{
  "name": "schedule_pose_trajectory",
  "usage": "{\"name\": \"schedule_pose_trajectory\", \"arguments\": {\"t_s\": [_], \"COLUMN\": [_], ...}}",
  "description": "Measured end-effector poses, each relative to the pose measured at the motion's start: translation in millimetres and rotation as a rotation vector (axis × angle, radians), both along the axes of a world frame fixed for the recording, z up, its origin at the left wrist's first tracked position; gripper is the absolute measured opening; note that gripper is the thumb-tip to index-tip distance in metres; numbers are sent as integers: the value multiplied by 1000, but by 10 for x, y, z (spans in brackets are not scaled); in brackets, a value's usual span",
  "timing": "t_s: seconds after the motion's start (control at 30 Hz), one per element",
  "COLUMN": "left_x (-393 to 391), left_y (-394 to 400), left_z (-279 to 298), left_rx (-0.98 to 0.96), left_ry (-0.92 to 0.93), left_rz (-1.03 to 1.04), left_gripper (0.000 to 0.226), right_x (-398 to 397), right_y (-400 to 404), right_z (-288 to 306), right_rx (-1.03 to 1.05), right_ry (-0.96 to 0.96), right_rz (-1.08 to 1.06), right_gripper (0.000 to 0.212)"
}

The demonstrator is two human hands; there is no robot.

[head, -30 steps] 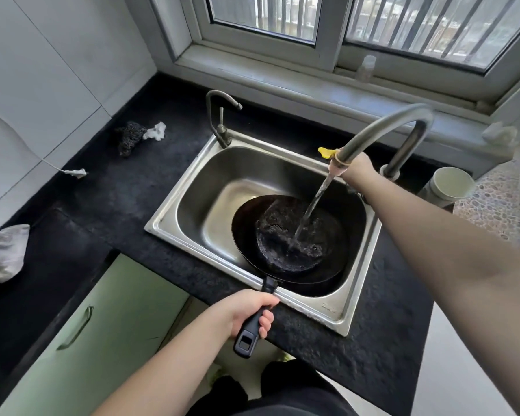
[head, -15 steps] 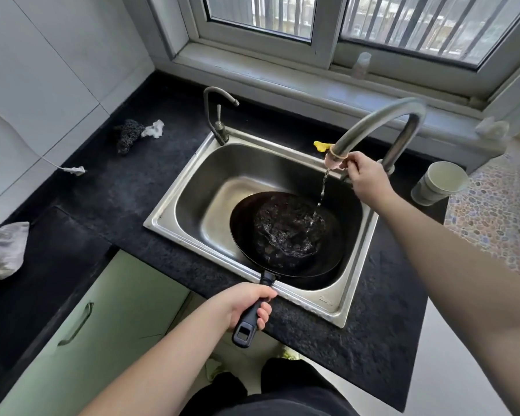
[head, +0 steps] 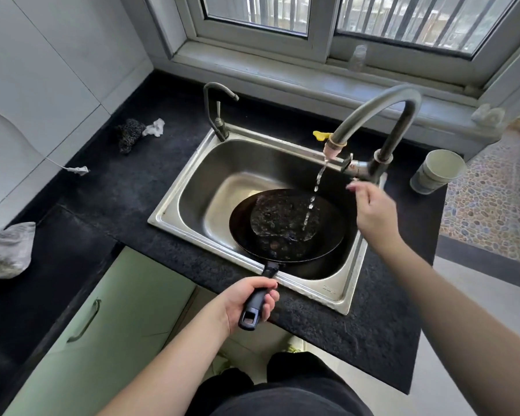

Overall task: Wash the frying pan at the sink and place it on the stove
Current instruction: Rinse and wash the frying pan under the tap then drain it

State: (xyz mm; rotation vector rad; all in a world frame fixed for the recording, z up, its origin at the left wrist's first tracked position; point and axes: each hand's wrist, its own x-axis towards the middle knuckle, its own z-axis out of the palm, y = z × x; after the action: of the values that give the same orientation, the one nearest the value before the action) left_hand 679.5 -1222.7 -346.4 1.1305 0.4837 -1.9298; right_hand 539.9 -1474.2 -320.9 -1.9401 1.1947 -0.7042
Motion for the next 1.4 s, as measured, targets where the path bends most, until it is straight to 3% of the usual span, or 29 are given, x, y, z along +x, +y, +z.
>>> {"name": "schedule_pose_trajectory", "arguments": {"t_s": [0.13,0.37,0.6,0.73,0.87,1.0,1.1,1.23,1.4], "left_x": [74,248,304,242,244,259,304,420,545], "left_y": [-129,-378,-499,-331,-42,206,354,556,694], "left_z": [92,425,605,495,325,248,213,196,239], "left_rx": [51,56,-37,-95,-151,-218,-284,-363,-405], "left_ry": [-27,-66,-196,-291,-417,-609,-690,-731,-684], "left_rz": [-60,-41,-136,-207,-265,-294,-319,-356,-334], "left_gripper": [25,26,29,25,27,19,19,20,25], "right_x": [-161,-44,360,561,678,775,852,959,1154], "right_y": [786,1553,1693,1734,1864,2064,2174,2331,2507], "right_z": [-211,-404,-214,-103,-102,-119,-135,-103,-5], "right_rx": [537,935,1354,1530,1606,1696,1676,1644,1472], "right_ry": [-112,-131,-283,-414,-374,-332,-346,-424,-297], "right_rz": [25,-3,-93,-145,-118,61,134,26,-84], "right_gripper": [35,9,49,51,56,58,46,26,27]}}
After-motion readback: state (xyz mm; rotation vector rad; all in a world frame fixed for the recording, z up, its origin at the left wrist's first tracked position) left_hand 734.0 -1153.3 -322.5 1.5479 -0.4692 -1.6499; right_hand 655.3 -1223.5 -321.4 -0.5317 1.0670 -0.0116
